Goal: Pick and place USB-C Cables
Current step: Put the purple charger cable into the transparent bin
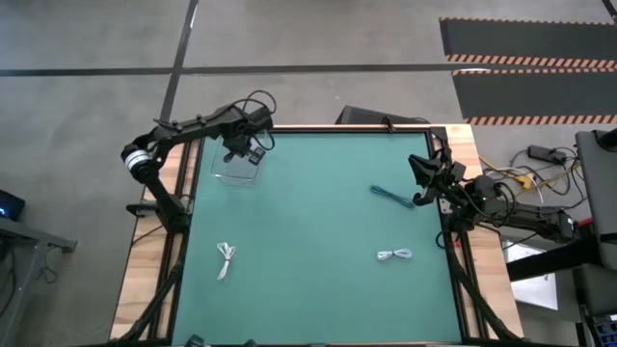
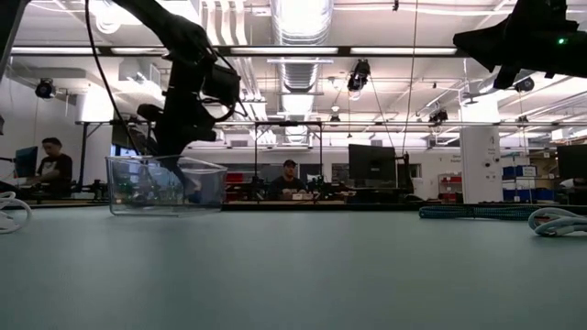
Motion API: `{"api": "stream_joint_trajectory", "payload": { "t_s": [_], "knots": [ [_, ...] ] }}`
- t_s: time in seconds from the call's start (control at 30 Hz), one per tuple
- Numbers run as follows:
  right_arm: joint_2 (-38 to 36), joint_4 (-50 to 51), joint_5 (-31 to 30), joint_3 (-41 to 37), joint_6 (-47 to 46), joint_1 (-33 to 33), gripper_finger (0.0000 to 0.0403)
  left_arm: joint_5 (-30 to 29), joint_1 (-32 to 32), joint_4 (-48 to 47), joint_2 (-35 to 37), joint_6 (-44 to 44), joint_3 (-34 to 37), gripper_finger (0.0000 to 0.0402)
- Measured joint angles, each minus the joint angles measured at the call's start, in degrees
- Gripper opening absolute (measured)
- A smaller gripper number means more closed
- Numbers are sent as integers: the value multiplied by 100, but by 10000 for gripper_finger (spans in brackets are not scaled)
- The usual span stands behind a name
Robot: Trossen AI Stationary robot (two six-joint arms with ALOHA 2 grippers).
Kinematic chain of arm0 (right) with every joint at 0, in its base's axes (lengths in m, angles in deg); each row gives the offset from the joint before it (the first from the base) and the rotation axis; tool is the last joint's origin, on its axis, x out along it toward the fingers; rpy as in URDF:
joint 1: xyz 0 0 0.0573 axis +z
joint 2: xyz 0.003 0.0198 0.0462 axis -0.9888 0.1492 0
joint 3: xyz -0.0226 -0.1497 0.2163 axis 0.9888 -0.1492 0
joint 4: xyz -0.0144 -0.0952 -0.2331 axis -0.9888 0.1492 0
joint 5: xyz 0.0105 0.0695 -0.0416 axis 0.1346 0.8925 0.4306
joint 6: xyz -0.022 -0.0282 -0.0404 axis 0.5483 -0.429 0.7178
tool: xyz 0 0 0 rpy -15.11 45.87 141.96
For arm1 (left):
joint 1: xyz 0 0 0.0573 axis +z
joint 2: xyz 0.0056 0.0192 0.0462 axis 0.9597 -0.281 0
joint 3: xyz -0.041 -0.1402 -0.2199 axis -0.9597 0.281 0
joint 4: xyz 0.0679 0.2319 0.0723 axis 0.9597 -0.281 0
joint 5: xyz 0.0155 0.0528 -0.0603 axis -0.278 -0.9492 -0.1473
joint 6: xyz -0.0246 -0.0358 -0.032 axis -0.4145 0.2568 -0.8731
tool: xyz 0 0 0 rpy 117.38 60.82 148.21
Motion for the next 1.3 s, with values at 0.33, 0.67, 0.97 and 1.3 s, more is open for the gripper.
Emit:
{"api": "stream_joint_trajectory", "payload": {
  "t_s": [0.33, 0.67, 0.97, 1.3],
  "knots": [
    [0, 72, 0, 0, -2, 0, 31, -36, 0, 560, 13, 157, 375, 25],
    [0, 98, 0, 0, -2, 0, 31, -58, 0, 1166, 37, 290, 685, 25],
    [0, 102, 0, 0, -2, 0, 31, -92, 0, 1460, 44, 314, 755, 25],
    [0, 102, 0, 0, -61, 0, 31, -106, 0, 1478, 32, 314, 755, 25]
  ]
}}
